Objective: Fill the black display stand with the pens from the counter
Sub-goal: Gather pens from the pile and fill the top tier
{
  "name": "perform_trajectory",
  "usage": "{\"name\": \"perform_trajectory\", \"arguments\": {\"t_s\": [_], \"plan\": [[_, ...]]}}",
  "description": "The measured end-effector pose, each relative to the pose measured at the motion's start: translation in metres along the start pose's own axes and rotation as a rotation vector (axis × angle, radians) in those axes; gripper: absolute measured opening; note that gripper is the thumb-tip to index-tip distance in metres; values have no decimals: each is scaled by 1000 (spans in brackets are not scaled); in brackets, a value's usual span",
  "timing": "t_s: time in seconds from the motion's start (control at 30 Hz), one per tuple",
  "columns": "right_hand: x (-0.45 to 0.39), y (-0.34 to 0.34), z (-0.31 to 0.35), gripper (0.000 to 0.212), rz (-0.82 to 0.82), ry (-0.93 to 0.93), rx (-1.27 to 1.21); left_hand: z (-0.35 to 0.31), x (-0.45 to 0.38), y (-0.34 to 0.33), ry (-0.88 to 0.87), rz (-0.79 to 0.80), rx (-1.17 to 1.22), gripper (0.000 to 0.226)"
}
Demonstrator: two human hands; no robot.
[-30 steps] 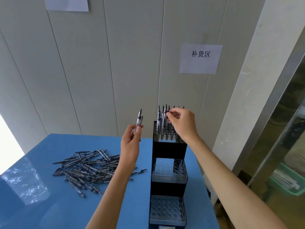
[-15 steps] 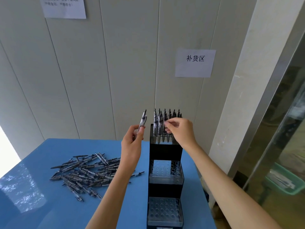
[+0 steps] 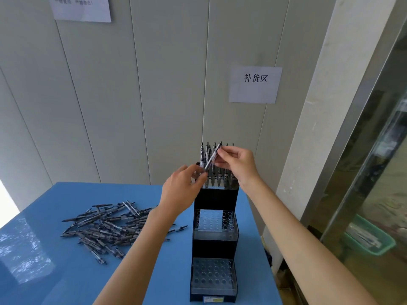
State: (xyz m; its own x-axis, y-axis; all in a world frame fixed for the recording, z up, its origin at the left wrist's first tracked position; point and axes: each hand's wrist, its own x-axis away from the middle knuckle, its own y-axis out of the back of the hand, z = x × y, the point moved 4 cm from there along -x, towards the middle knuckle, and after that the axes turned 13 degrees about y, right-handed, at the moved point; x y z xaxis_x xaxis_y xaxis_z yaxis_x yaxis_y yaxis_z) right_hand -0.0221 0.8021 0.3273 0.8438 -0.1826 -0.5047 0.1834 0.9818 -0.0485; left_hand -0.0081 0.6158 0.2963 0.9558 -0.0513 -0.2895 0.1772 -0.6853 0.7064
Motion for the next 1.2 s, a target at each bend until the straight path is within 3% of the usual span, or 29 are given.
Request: {"name": "perform_trajectory", "arguments": {"t_s": [0.17, 0.3, 0.7, 1.03, 1.2], "plan": [[-24, 9, 12, 11, -71, 245, 386, 13, -3, 12, -125, -47, -392, 59], [-28, 5, 14, 12, -22, 327, 539, 20, -4, 14, -117, -10, -458, 80], [-12, 1, -14, 13, 41, 279, 659, 22, -5, 16, -55, 0, -370, 59], [1, 5, -23, 12, 45, 262, 671, 27, 2, 6, 2, 24, -330, 58], [34, 11, -24, 9, 93, 273, 666, 49, 23, 9, 80, -4, -291, 70]]}}
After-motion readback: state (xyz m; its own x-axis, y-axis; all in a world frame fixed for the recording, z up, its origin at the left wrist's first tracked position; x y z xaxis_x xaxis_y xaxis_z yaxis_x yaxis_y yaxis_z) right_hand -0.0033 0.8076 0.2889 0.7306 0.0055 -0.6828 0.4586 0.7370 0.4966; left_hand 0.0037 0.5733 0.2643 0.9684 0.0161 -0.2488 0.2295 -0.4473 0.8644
